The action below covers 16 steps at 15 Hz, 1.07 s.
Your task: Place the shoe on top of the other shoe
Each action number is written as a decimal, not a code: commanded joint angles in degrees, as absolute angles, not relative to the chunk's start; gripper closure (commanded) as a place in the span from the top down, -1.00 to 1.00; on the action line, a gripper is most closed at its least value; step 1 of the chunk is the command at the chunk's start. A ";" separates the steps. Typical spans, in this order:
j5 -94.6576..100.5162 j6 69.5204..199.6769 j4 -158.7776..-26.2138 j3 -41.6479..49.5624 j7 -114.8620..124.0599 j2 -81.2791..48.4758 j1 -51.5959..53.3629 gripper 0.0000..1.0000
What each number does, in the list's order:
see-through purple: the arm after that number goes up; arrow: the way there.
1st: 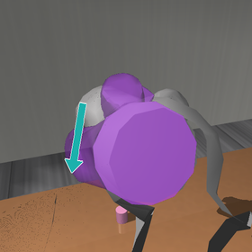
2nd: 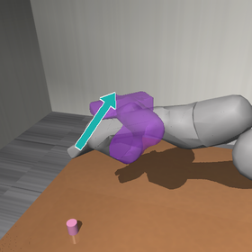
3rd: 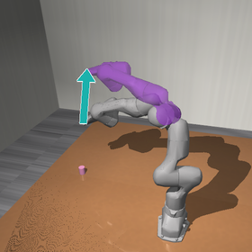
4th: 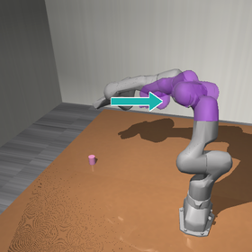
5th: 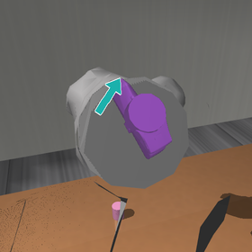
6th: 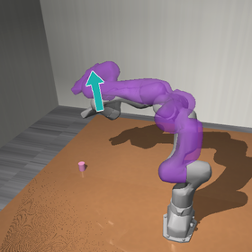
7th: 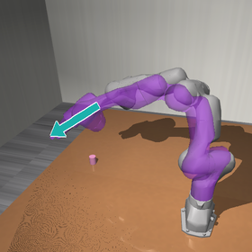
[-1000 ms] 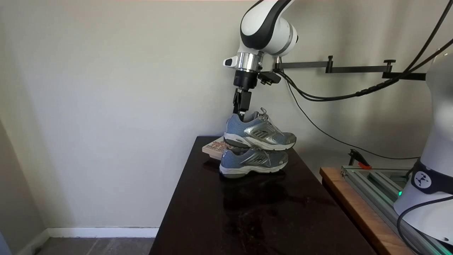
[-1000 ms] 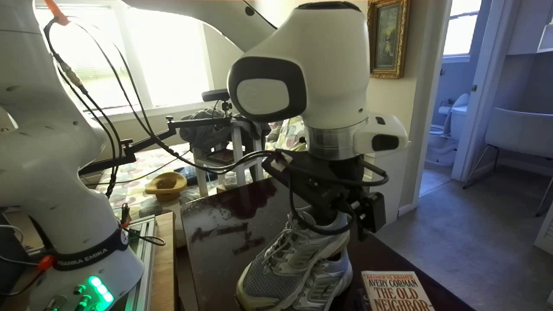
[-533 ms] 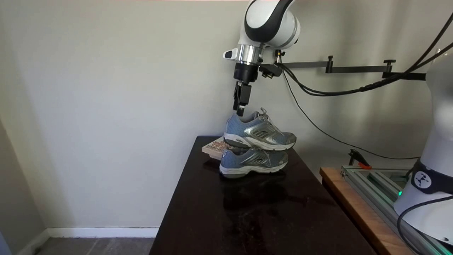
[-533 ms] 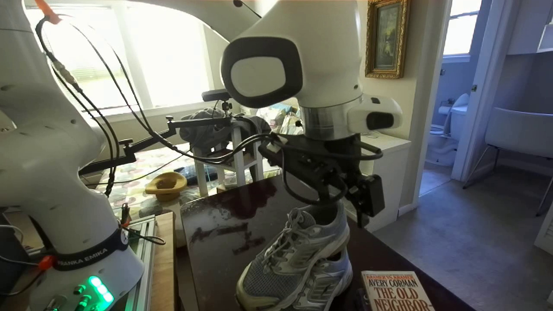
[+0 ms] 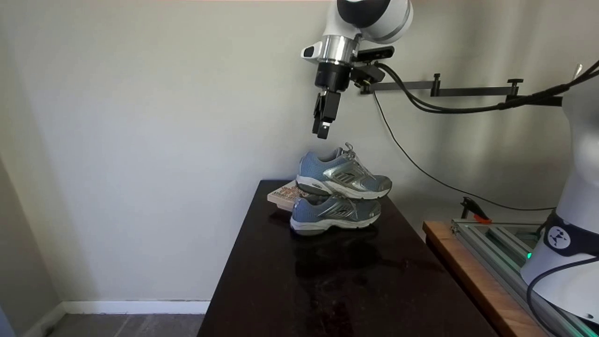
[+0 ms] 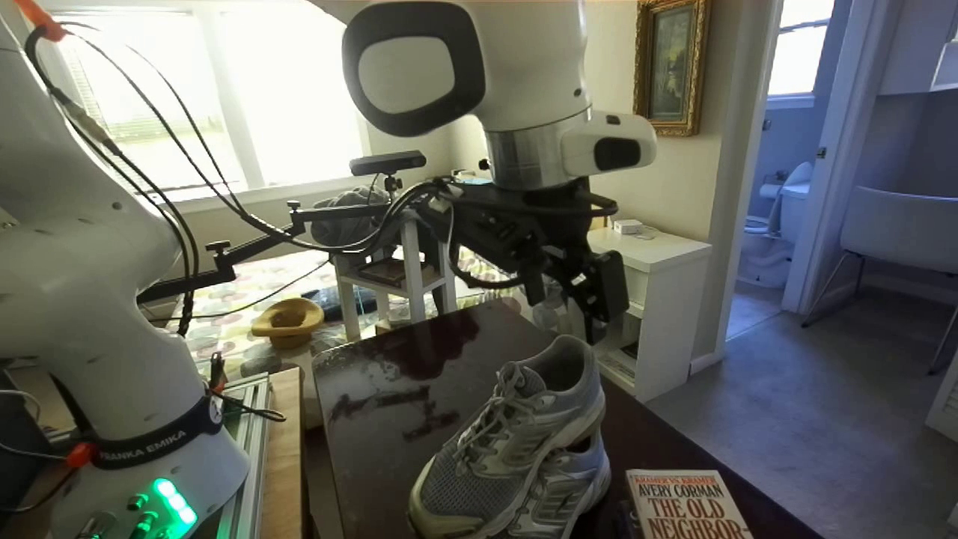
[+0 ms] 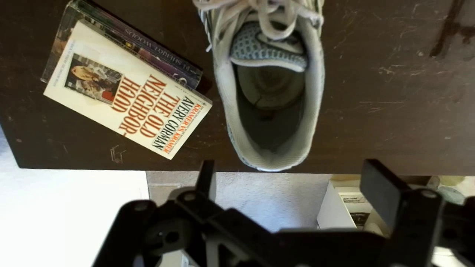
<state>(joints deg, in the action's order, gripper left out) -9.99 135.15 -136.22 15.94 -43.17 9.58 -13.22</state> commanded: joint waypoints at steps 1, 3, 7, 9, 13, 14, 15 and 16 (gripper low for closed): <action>-8.04 129.71 -138.61 15.38 -36.90 15.26 -12.75 1.00; -6.51 126.14 -138.51 14.41 -29.55 16.99 -13.11 1.00; -1.81 122.18 -138.47 12.63 -17.99 20.03 -13.10 1.00; 1.52 121.90 -138.91 11.52 -14.83 21.49 -13.10 1.00; 6.65 119.96 -139.68 9.79 -9.77 23.95 -13.15 1.00; 7.19 118.36 -139.71 9.51 -8.64 24.65 -13.08 1.00; 7.46 117.28 -139.73 9.32 -7.74 25.32 -13.00 1.00; 7.66 116.52 -139.88 9.09 -6.63 26.05 -13.03 1.00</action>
<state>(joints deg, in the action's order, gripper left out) 5.15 119.26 -137.99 9.94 -10.63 22.03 -13.04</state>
